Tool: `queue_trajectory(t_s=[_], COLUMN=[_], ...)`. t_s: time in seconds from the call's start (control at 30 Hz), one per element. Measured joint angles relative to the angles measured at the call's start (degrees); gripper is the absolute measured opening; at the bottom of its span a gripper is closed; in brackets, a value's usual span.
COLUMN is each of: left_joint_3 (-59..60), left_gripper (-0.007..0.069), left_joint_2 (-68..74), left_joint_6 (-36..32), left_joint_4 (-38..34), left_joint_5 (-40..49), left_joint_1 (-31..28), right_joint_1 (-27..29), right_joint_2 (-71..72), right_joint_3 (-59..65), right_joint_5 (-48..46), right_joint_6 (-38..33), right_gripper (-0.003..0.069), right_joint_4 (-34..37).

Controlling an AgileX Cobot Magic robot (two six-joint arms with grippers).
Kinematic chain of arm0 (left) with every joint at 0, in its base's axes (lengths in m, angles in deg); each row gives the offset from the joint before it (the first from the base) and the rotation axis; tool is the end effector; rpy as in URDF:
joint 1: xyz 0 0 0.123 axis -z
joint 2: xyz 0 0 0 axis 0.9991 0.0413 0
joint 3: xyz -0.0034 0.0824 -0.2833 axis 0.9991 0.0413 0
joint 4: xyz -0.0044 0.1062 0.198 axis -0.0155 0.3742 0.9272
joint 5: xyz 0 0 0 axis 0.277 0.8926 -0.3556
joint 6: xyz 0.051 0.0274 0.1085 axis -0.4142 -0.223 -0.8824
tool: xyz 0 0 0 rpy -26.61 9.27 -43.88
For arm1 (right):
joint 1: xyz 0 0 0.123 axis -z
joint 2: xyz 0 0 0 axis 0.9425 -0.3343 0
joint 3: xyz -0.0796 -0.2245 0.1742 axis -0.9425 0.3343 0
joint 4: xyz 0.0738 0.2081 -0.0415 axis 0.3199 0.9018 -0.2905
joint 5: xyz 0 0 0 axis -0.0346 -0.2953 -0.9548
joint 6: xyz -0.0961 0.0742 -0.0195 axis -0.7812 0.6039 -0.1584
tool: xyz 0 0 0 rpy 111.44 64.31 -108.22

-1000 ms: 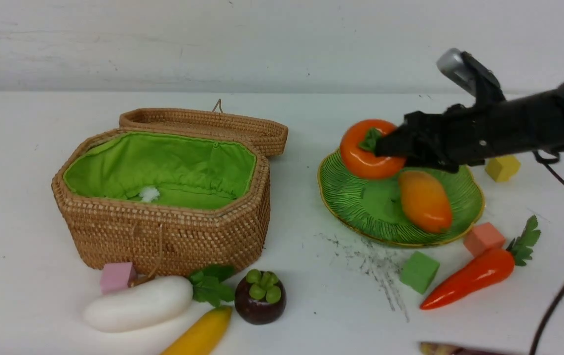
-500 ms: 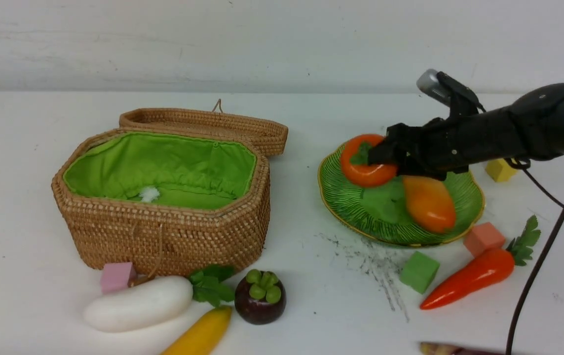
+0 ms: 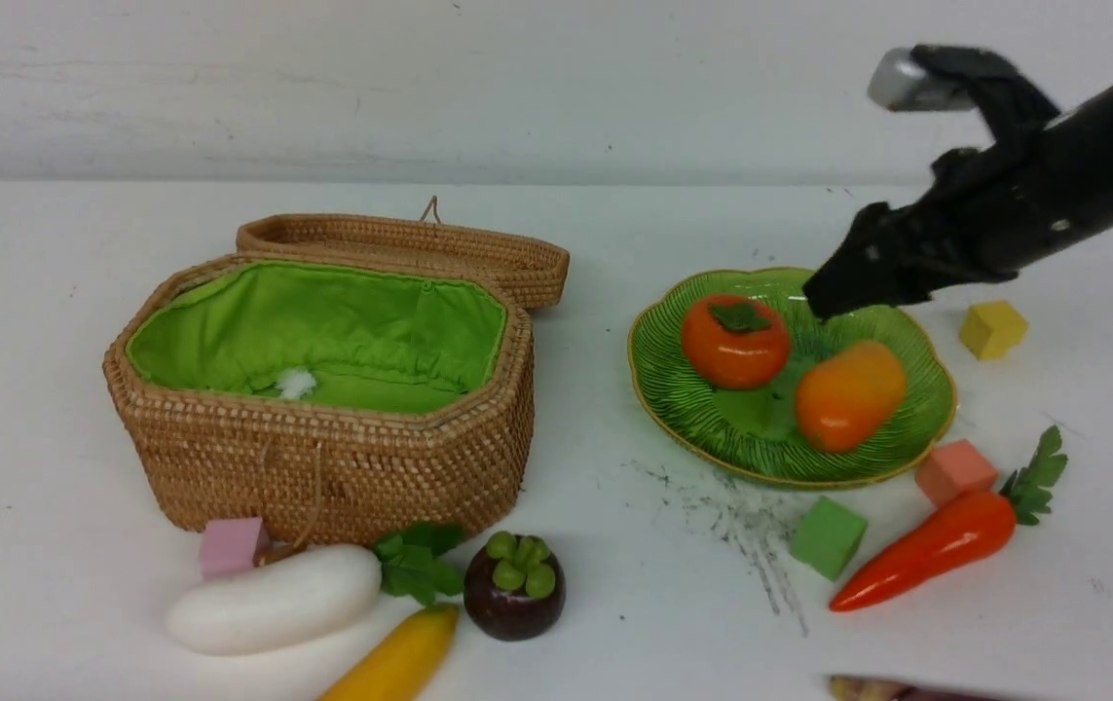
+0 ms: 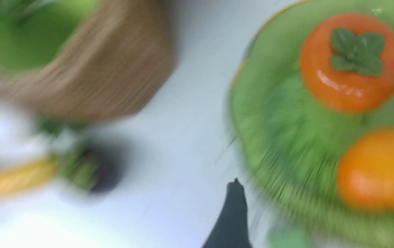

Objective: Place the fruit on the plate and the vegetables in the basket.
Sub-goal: Grab a tomato with your right arm and place it on the plate on the right, then grab an eggplant with your right arm and place it in the basket on the left.

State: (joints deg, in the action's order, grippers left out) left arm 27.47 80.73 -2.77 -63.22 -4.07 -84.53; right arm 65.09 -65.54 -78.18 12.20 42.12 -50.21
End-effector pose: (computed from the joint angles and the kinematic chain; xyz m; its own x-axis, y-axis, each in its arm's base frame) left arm 0.0452 0.0045 0.1591 -0.3099 -0.1609 -0.9371 -0.0553 0.9870 -0.1511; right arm 0.3361 0.0931 0.3309 -0.6854 -0.3250 -0.6516 -0.5871 0.7760 0.2305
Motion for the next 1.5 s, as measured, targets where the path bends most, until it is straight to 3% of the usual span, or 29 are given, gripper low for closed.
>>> queue_trajectory(t_s=[0.1,0.3,0.63,0.77,1.03,1.23,1.5], left_joint_3=[0.0,0.0,0.0,0.0,0.0,0.0,0.0], left_gripper=[0.0239,0.0239,0.0239,0.0239,0.0239,0.0239,0.0239], left_joint_2=[0.0,0.0,0.0,0.0,0.0,0.0,0.0], left_joint_6=[0.0,0.0,0.0,0.0,0.0,0.0,0.0], left_joint_4=[0.0,0.0,0.0,0.0,0.0,0.0,0.0], left_joint_5=[0.0,0.0,0.0,0.0,0.0,0.0,0.0], left_joint_1=[0.0,0.0,0.0,0.0,0.0,0.0,0.0], right_joint_1=[0.0,-0.1,-0.1,-0.1,-0.1,-0.1,-0.1], right_joint_2=[7.8,20.0,19.2,17.0,9.3,5.4,4.2], right_joint_3=[3.8,21.8,43.4,46.8,48.0,47.3,46.7], right_joint_5=[-5.1,-8.0,12.8,18.3,19.1,19.6,19.5], right_joint_6=[-1.0,-17.6,-22.5,-24.8,-27.1,-27.2,-27.2], right_gripper=[0.0585,0.0580,0.0580,0.0580,0.0563,0.0401,0.0405], right_joint_4=[-0.3,-12.2,-19.5,-18.4,-15.6,-15.0,-14.8])
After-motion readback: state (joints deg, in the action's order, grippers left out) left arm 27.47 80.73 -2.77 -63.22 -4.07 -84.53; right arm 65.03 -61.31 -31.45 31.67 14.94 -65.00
